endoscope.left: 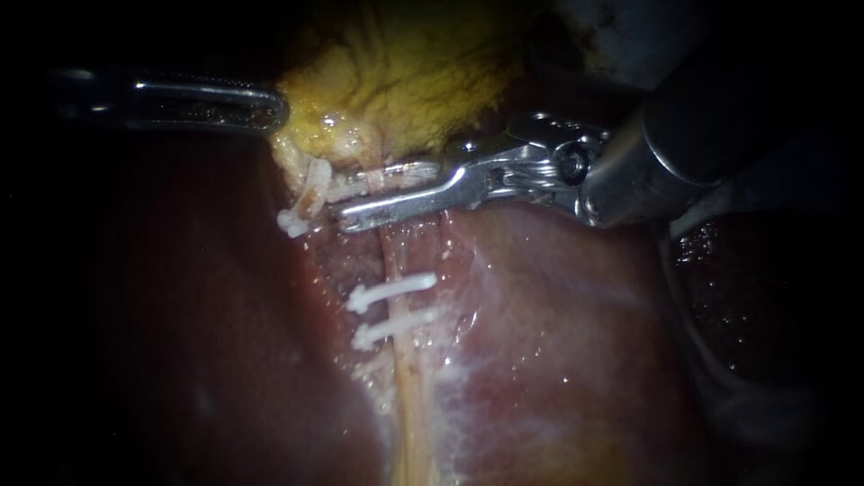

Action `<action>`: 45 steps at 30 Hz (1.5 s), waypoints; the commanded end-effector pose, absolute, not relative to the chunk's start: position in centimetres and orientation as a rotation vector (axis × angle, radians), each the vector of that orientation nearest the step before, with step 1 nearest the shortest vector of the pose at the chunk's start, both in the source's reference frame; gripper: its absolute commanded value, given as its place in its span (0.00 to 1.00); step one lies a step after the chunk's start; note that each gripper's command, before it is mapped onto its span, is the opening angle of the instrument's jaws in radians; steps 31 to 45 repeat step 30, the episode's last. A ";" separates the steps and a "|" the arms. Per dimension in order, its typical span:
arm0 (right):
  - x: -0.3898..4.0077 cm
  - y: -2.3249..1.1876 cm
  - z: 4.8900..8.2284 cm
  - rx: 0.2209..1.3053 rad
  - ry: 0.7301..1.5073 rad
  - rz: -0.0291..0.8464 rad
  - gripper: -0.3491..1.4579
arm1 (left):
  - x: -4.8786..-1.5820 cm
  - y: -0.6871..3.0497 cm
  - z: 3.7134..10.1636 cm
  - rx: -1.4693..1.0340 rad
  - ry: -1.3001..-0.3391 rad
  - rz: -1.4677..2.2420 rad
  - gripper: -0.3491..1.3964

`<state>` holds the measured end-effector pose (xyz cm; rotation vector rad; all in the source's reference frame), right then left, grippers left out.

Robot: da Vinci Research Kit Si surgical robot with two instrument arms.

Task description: Clipping third clip right tube

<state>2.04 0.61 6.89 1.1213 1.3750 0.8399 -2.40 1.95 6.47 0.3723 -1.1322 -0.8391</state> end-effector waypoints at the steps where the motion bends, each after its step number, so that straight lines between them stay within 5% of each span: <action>1: 2.03 0.61 6.89 1.124 1.371 0.842 0.24 | -2.40 1.95 6.48 0.373 -1.132 -0.839 0.00; 10: 2.03 0.61 6.90 1.124 1.371 0.842 0.00 | -2.40 1.95 6.48 0.373 -1.132 -0.839 0.00; 24: 2.06 0.57 6.94 1.199 1.331 0.760 0.00 | -2.40 1.96 6.49 0.373 -1.133 -0.838 0.00; 45: 2.06 0.57 6.94 1.199 1.330 0.764 0.00 | -2.40 1.96 6.49 0.370 -1.132 -0.840 0.00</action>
